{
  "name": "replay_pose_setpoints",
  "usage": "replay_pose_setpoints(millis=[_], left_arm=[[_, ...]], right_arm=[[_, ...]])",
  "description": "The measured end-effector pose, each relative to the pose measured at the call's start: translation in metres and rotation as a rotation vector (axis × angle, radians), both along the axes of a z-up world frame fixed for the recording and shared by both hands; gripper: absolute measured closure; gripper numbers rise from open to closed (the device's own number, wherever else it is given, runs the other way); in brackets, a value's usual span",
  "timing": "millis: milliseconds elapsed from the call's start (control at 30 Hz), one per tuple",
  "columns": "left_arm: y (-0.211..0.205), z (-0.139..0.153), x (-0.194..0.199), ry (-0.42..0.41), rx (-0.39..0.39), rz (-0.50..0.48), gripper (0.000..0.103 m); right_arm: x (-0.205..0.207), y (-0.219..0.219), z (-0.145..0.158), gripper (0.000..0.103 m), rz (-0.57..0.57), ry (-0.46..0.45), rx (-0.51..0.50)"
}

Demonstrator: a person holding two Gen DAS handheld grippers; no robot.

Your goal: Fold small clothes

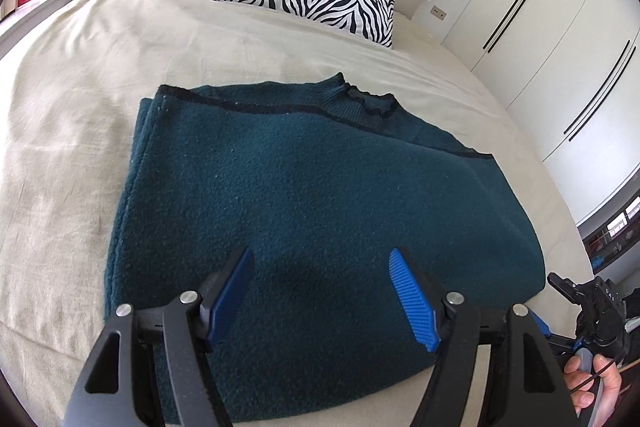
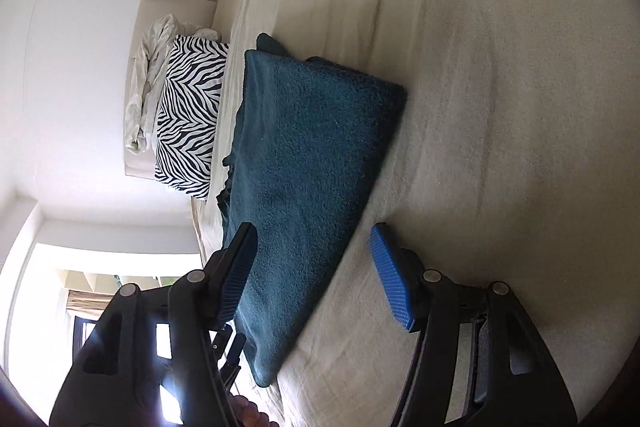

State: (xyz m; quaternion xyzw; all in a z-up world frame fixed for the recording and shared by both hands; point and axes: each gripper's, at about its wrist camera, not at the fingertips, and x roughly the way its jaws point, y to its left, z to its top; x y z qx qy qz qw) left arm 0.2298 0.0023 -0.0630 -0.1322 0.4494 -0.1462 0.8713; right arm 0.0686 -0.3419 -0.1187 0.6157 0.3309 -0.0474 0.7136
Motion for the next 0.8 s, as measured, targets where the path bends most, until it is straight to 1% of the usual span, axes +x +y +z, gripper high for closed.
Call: replay_pose_setpoints(millis=[133,200,267,333,500,600,800], left_arm=[[-0.01,-0.016,0.018,0.068,-0.012,-0.007,0.03],[-0.008,-0.022,0.02,0.074,-0.032,0.005,0.03],[-0.002,-0.025,0.02,0.075,-0.074,0.012,0.03],[0.003,-0.026,0.021,0.079,-0.097,0.012,0.03],[0.002,-0.028,0.02,0.07,-0.091,-0.002,0.03],[0.002,-0.029,0.019,0.064,-0.09,-0.008,0.03],[0.009,-0.031,0.022,0.077,-0.135,-0.011,0.03]], right_arm=[[0.015,-0.006,-0.002,0.045,-0.045,0.018,0.014],[0.022,-0.011,-0.005,0.045,-0.081,0.019,0.036],[0.029,-0.018,-0.006,0.045,-0.104,-0.003,0.057],[0.036,-0.022,-0.004,0.044,-0.122,-0.032,0.059],[0.056,-0.022,0.003,0.044,-0.125,-0.09,0.016],[0.072,-0.017,0.001,0.044,-0.1,-0.085,-0.034],[0.104,-0.01,0.009,0.044,-0.064,-0.101,-0.13]])
